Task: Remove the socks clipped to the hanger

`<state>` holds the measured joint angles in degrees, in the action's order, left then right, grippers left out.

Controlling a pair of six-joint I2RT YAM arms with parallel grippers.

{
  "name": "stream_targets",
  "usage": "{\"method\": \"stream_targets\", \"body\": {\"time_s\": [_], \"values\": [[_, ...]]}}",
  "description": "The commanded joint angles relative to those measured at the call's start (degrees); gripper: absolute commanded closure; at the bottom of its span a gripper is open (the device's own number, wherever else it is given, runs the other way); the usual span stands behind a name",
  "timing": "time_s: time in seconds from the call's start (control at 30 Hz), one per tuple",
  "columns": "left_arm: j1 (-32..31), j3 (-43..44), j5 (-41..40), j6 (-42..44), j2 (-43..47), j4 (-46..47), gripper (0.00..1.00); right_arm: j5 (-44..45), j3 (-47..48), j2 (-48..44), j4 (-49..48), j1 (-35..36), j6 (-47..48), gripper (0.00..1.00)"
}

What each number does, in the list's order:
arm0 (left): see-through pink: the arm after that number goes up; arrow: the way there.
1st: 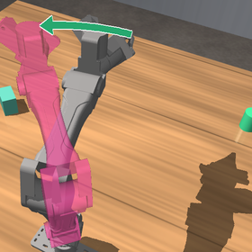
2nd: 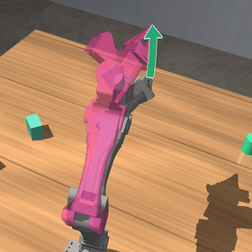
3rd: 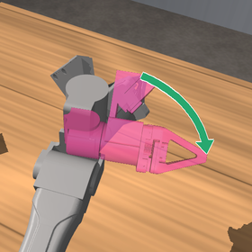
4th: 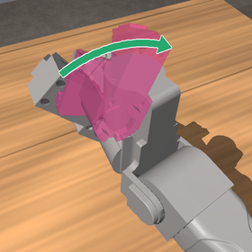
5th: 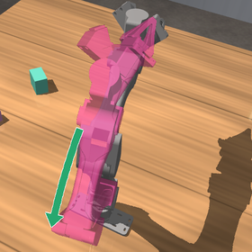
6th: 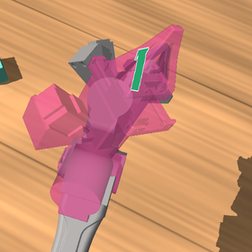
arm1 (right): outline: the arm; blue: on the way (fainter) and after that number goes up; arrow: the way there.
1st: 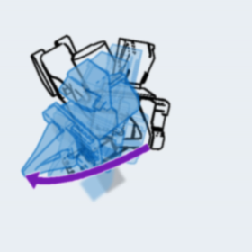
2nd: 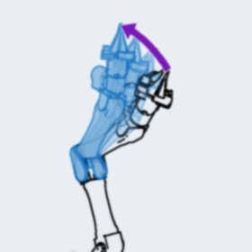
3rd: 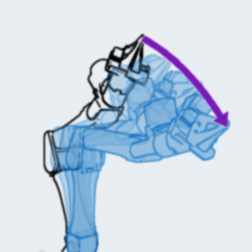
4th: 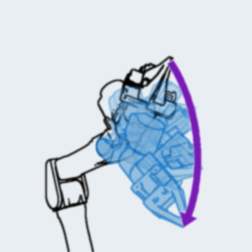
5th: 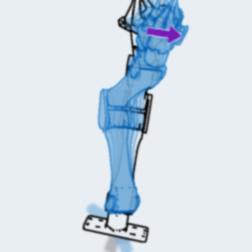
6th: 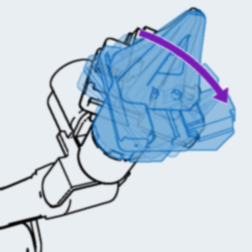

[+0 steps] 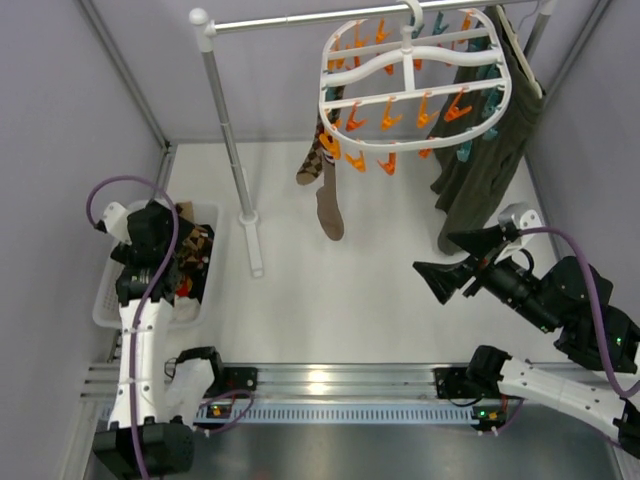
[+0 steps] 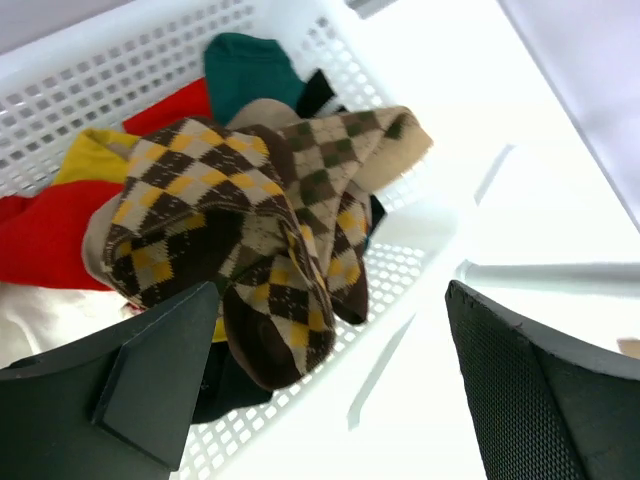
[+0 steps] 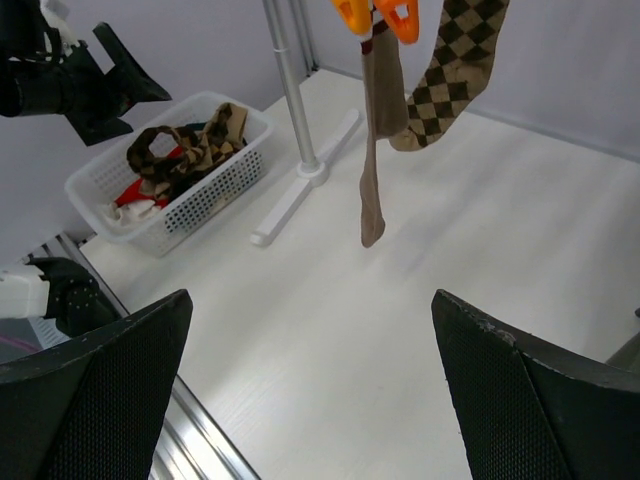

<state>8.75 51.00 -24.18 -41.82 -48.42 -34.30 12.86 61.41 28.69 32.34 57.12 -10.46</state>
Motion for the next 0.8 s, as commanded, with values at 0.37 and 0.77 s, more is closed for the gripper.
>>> {"method": "stream_targets", "body": {"time_s": [0.37,0.77], "values": [[-37.5,0.6,13.9,13.1,-4.8,22.0,0.02,-0.1,-7.4,-6.3,-4.3,-0.2,-4.5,0.01],[-44.8,-2.9,26.5,28.4,-24.0,63.0,0.02,-10.9,-10.9,-10.8,-7.9,-0.2,-3.3,0.01]]}}
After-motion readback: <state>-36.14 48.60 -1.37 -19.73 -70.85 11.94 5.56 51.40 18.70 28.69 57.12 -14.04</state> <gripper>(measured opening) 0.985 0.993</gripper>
